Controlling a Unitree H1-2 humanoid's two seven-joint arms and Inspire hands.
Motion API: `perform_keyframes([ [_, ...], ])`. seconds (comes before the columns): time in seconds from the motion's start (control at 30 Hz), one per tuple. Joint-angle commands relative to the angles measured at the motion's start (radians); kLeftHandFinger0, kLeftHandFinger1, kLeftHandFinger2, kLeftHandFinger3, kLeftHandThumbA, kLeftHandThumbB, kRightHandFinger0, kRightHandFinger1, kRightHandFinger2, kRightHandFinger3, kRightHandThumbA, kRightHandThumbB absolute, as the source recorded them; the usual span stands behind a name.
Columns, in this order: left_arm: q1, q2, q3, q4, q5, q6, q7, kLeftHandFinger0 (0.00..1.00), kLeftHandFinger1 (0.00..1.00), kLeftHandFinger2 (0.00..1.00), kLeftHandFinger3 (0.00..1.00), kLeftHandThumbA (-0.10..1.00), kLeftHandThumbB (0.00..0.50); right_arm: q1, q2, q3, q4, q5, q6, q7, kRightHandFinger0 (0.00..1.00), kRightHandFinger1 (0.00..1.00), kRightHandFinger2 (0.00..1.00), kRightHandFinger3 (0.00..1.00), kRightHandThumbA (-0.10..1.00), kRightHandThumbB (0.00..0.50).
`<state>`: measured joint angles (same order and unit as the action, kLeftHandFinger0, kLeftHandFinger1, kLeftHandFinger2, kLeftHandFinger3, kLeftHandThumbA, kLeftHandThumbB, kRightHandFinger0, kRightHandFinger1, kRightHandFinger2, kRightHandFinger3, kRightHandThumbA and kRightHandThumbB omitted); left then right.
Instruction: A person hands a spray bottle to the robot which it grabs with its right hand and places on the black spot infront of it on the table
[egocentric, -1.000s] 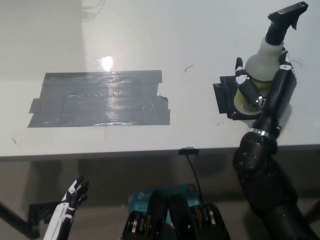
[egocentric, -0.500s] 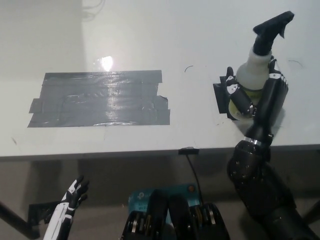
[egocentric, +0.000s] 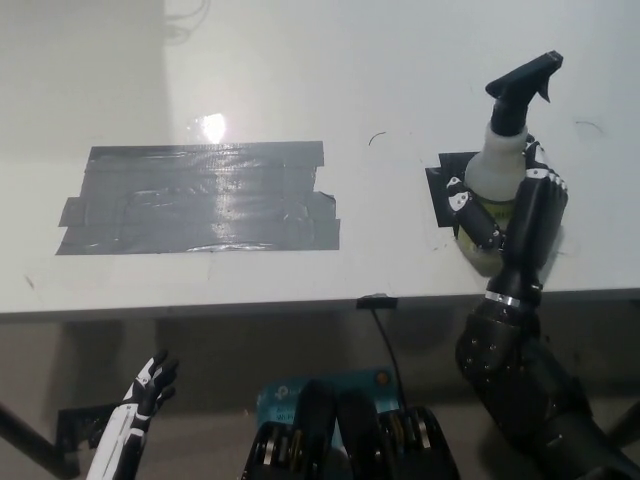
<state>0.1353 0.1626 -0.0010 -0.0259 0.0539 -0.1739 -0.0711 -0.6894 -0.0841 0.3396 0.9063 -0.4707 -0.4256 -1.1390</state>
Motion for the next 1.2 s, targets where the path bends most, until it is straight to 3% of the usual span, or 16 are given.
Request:
perform_keyframes([
  [0.0, -0.002, 0.003, -0.006, -0.027, -0.005, -0.038, -0.009, 1.00, 1.00, 1.00, 1.00, 1.00, 0.251, -0.043, 0.004, -0.006, 0.028, 0.066, -0.044, -0.016, 0.00, 0.11, 0.56, 0.62, 0.10, 0.009],
  [0.17, -0.003, 0.003, -0.004, -0.027, -0.009, -0.035, -0.008, 1.00, 1.00, 1.00, 1.00, 1.00, 0.244, -0.037, 0.014, -0.017, 0.057, 0.097, -0.044, 0.005, 0.00, 0.10, 0.51, 0.57, 0.14, 0.017],
  [0.23, -0.004, 0.004, -0.002, -0.026, -0.013, -0.037, -0.010, 1.00, 1.00, 1.00, 1.00, 1.00, 0.235, -0.021, 0.019, -0.038, 0.040, 0.157, -0.044, 0.093, 0.02, 0.18, 0.58, 0.62, 0.25, 0.049],
  [0.27, -0.004, 0.004, -0.002, -0.026, -0.014, -0.035, -0.010, 1.00, 1.00, 1.00, 1.00, 1.00, 0.236, -0.013, 0.018, -0.046, 0.034, 0.179, -0.044, 0.140, 0.18, 0.37, 0.72, 0.82, 0.38, 0.110],
  [0.3, -0.004, 0.003, -0.002, -0.026, -0.015, -0.034, -0.010, 1.00, 1.00, 1.00, 1.00, 1.00, 0.242, 0.000, 0.016, -0.054, 0.019, 0.214, -0.044, 0.209, 0.47, 0.65, 0.96, 1.00, 0.47, 0.157],
  [0.33, -0.004, 0.002, -0.002, -0.027, -0.014, -0.033, -0.010, 1.00, 1.00, 1.00, 1.00, 1.00, 0.244, 0.029, 0.010, -0.065, -0.025, 0.294, -0.044, 0.354, 0.77, 0.95, 1.00, 1.00, 0.52, 0.205],
  [0.37, -0.005, 0.002, -0.002, -0.026, -0.015, -0.034, -0.010, 1.00, 1.00, 1.00, 1.00, 1.00, 0.238, 0.040, 0.007, -0.071, -0.044, 0.332, -0.044, 0.424, 1.00, 1.00, 1.00, 1.00, 0.57, 0.264],
  [0.4, -0.006, 0.002, -0.002, -0.026, -0.016, -0.035, -0.011, 1.00, 1.00, 1.00, 1.00, 1.00, 0.237, 0.047, 0.005, -0.075, -0.054, 0.355, -0.044, 0.465, 1.00, 1.00, 1.00, 1.00, 0.58, 0.281],
  [0.43, -0.005, 0.003, -0.001, -0.023, -0.018, -0.041, -0.010, 1.00, 1.00, 1.00, 1.00, 1.00, 0.236, 0.062, -0.007, -0.070, -0.069, 0.384, -0.044, 0.557, 1.00, 1.00, 1.00, 1.00, 0.68, 0.373],
  [0.5, -0.005, 0.004, 0.001, -0.021, -0.018, -0.042, -0.009, 1.00, 1.00, 1.00, 1.00, 1.00, 0.235, 0.068, -0.025, -0.054, -0.067, 0.367, -0.044, 0.605, 1.00, 1.00, 1.00, 1.00, 0.77, 0.418],
  [0.57, -0.006, 0.004, 0.002, -0.018, -0.024, -0.045, -0.012, 1.00, 1.00, 1.00, 1.00, 0.99, 0.233, 0.075, -0.039, -0.048, -0.075, 0.360, -0.041, 0.633, 1.00, 1.00, 1.00, 1.00, 0.79, 0.425],
  [0.6, -0.006, 0.004, 0.001, -0.016, -0.021, -0.049, -0.010, 1.00, 1.00, 1.00, 1.00, 0.99, 0.233, 0.084, -0.049, -0.045, -0.096, 0.372, -0.032, 0.662, 1.00, 1.00, 1.00, 1.00, 0.81, 0.462],
  [0.7, -0.006, 0.004, 0.001, -0.017, -0.014, -0.051, -0.008, 1.00, 1.00, 1.00, 1.00, 1.00, 0.231, 0.105, -0.071, -0.037, -0.159, 0.384, 0.008, 0.708, 1.00, 1.00, 1.00, 1.00, 0.86, 0.499],
  [0.9, -0.005, 0.004, 0.001, -0.020, -0.011, -0.046, -0.007, 1.00, 1.00, 1.00, 1.00, 1.00, 0.241, 0.170, -0.121, -0.015, -0.325, 0.370, 0.091, 0.751, 1.00, 1.00, 1.00, 1.00, 0.93, 0.500],
  [1.17, -0.018, 0.010, 0.008, -0.021, -0.018, -0.035, -0.008, 1.00, 1.00, 1.00, 1.00, 1.00, 0.257, 0.241, -0.159, -0.029, -0.498, 0.425, 0.125, 0.831, 1.00, 1.00, 1.00, 1.00, 0.92, 0.500],
])
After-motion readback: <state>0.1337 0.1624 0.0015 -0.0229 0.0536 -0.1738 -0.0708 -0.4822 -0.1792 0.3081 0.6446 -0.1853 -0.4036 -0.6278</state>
